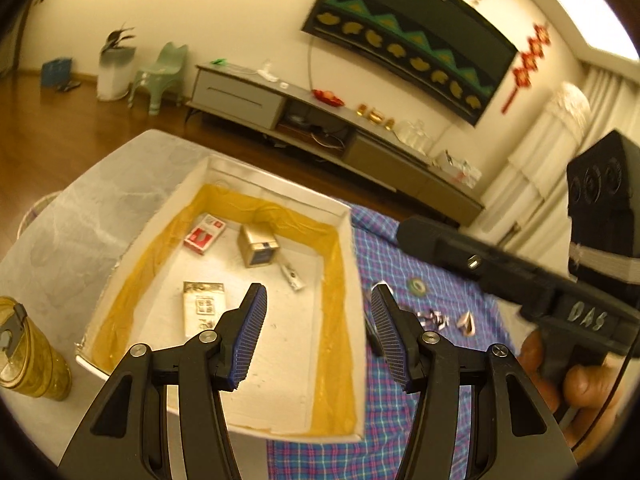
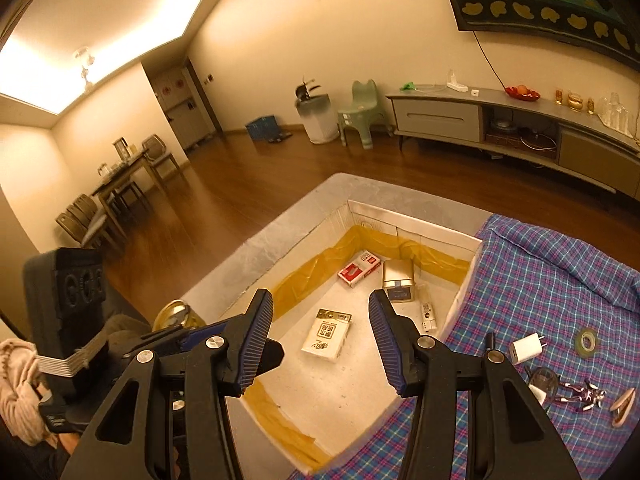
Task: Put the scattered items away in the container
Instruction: 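Move both open tools back toward the remaining items on the shirt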
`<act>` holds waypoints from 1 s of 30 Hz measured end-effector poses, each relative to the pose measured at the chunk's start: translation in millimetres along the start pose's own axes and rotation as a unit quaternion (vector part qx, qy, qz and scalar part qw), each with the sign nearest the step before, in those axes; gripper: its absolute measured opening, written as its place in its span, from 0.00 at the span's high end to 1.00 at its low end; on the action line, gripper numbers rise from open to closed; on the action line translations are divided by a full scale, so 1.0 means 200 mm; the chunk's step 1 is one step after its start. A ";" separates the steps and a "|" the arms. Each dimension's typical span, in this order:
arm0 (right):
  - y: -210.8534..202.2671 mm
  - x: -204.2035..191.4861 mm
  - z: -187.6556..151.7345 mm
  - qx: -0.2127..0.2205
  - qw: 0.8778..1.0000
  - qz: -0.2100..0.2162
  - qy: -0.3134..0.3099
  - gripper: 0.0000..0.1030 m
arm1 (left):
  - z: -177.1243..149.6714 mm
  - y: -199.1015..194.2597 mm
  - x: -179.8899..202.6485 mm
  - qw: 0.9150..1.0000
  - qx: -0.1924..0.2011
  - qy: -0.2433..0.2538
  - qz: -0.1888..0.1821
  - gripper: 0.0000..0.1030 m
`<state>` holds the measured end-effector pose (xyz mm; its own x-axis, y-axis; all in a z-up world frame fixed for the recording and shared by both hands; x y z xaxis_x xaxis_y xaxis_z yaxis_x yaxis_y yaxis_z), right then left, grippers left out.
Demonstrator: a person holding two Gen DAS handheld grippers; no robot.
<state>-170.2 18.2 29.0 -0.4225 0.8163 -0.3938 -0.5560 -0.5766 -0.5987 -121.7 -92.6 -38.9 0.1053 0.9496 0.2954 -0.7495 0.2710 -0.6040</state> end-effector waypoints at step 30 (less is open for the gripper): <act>-0.56 1.42 -0.58 0.023 0.972 -0.153 0.177 0.50 | -0.49 0.72 0.91 0.974 -0.136 0.183 0.009 0.44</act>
Point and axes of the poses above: each gripper's, at about its wrist camera, not at the fingertips, and y roughly the way its jaws point, x to its right, z to its top, the point moved 7 cm from there along y, roughly the way its jaws point, and after that the axes turned 7 degrees about y, right-handed, at the moved point
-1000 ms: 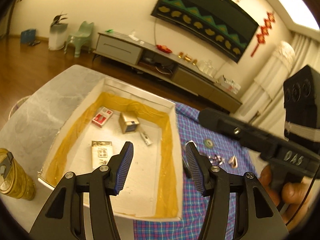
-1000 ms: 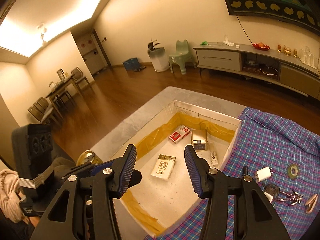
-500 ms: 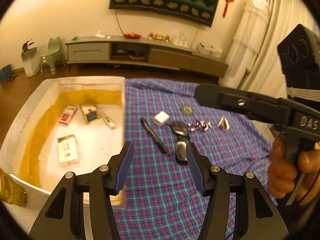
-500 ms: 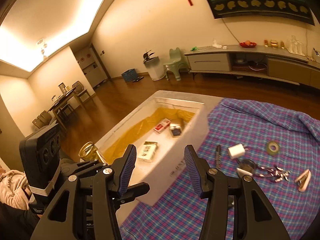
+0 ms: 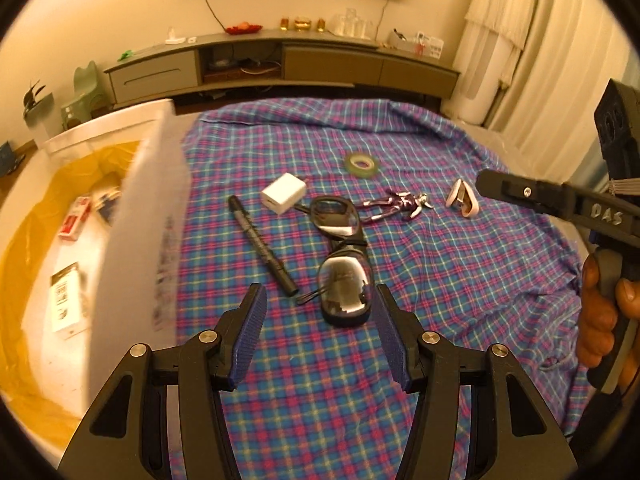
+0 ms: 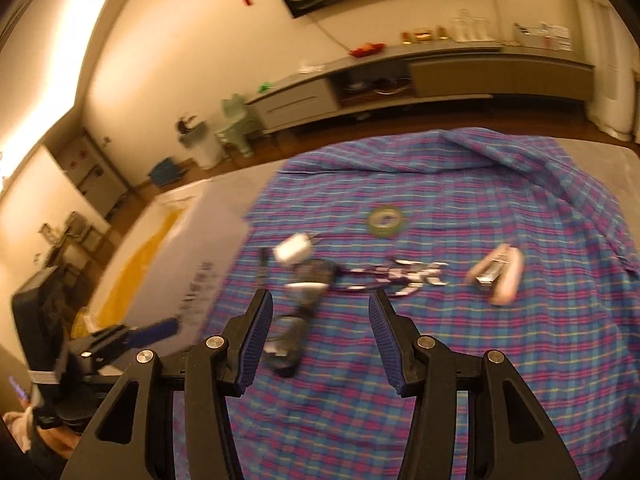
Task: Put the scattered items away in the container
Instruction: 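Move both open tools back toward the remaining items on the shirt, then grasp the black glasses with the left tool while the right tool grasps the white stapler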
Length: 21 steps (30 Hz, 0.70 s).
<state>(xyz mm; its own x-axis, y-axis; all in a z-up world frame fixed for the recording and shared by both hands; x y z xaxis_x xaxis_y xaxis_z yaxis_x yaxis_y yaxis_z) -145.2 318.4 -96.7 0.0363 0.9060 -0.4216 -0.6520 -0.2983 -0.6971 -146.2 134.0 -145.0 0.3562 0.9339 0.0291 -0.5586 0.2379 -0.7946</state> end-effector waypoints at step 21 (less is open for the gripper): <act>0.46 0.65 0.14 -0.049 0.988 -0.143 0.016 0.38 | 0.11 0.57 0.02 0.995 -0.063 -0.080 0.000 0.43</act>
Point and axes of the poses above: each gripper's, at about its wrist camera, not at the fingertips, and y roughly the way its jaws point, x to its right, z to its top, the point moved 7 cm from there along y, roughly the way its jaws point, and after that the axes turned 7 degrees about y, right-handed, at the moved point
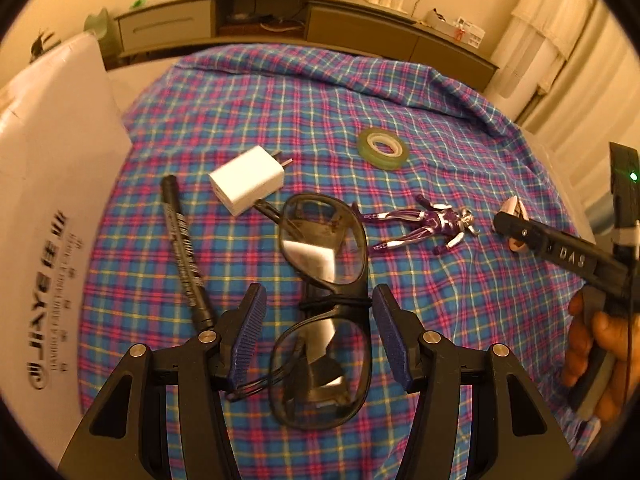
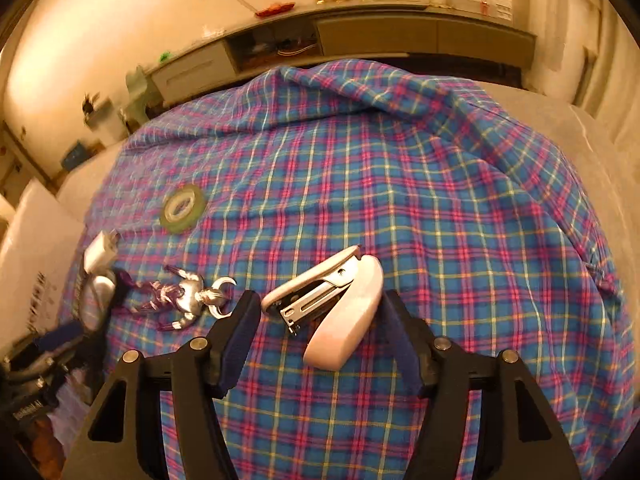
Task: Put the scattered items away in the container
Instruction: 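Grasp the black glasses with the left tool while the right tool grasps the white stapler, then carry the glasses and stapler over the white box with both tools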
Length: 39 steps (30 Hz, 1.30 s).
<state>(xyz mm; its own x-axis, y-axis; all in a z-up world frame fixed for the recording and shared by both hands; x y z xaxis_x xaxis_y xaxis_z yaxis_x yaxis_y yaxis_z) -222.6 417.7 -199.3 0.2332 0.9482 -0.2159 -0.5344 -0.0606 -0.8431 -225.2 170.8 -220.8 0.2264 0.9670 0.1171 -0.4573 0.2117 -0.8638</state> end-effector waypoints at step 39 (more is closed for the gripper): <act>-0.50 -0.46 -0.17 0.044 0.988 0.144 -0.028 0.42 | 0.08 -0.46 -0.07 0.992 0.087 -0.020 -0.083 0.67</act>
Point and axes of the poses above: each gripper's, at about its wrist camera, not at the fingertips, and y roughly the way its jaws point, x to its right, z to its top, the point moved 7 cm from there along y, roughly the way its jaws point, and after that the axes turned 7 degrees about y, right-handed, at the moved point
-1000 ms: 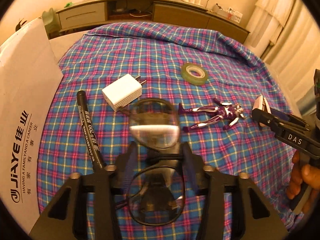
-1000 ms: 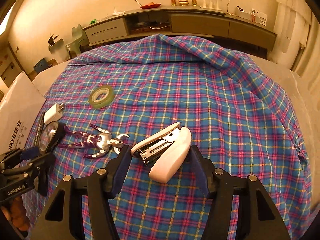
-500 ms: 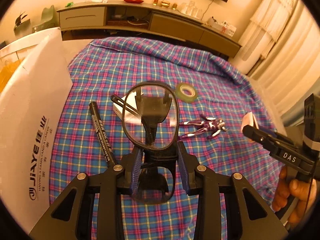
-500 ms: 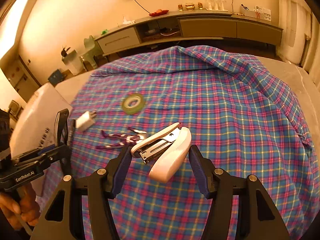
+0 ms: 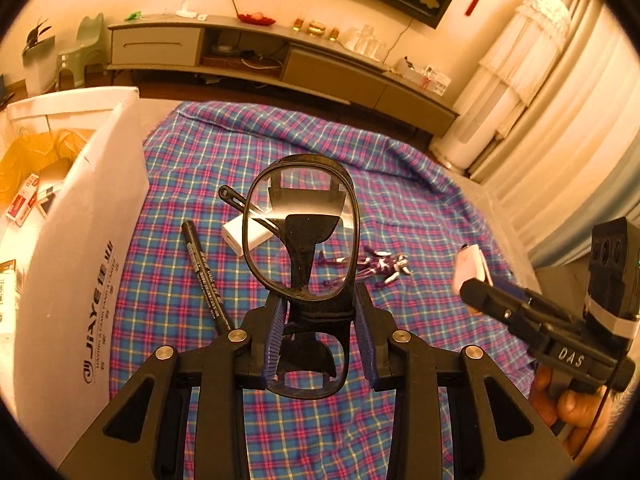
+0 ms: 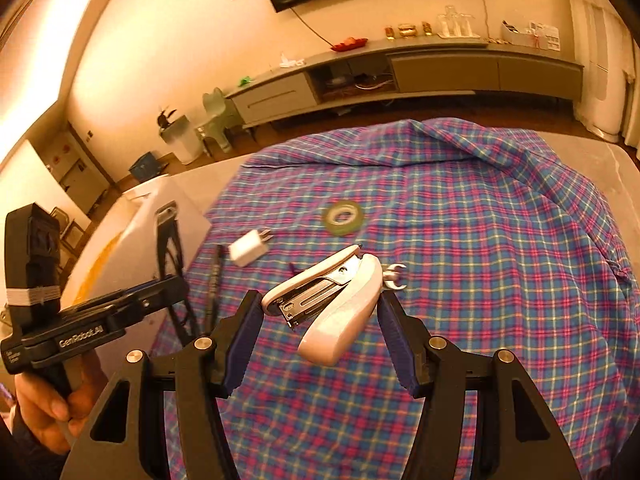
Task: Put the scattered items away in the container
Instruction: 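Carry the glasses and stapler over the white box with both tools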
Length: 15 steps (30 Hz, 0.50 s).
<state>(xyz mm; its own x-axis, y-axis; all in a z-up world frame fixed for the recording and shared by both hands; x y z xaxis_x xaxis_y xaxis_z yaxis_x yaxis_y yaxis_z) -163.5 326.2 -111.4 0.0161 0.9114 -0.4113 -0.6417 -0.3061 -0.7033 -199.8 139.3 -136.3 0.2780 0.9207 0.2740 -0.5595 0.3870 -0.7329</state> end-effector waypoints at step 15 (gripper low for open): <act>-0.16 -0.34 -0.10 0.029 0.998 0.041 -0.026 0.42 | 0.08 -0.26 -0.04 0.999 0.049 0.012 -0.001 0.67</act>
<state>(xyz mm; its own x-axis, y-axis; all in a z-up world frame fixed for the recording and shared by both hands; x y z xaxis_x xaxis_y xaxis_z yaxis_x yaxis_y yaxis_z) -129.3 268.4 -72.9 -0.0776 0.8974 -0.4343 -0.6821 -0.3655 -0.6334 -184.5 112.2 -90.9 0.2969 0.9189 0.2595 -0.6318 0.3929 -0.6682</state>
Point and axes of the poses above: each gripper's, at about its wrist camera, not at the fingertips, and y roughly the way its jaws point, x to its right, z to its top, the point moved 7 cm from there along y, roughly the way its jaws point, and after that the axes turned 7 degrees about y, right-handed, at the moved point
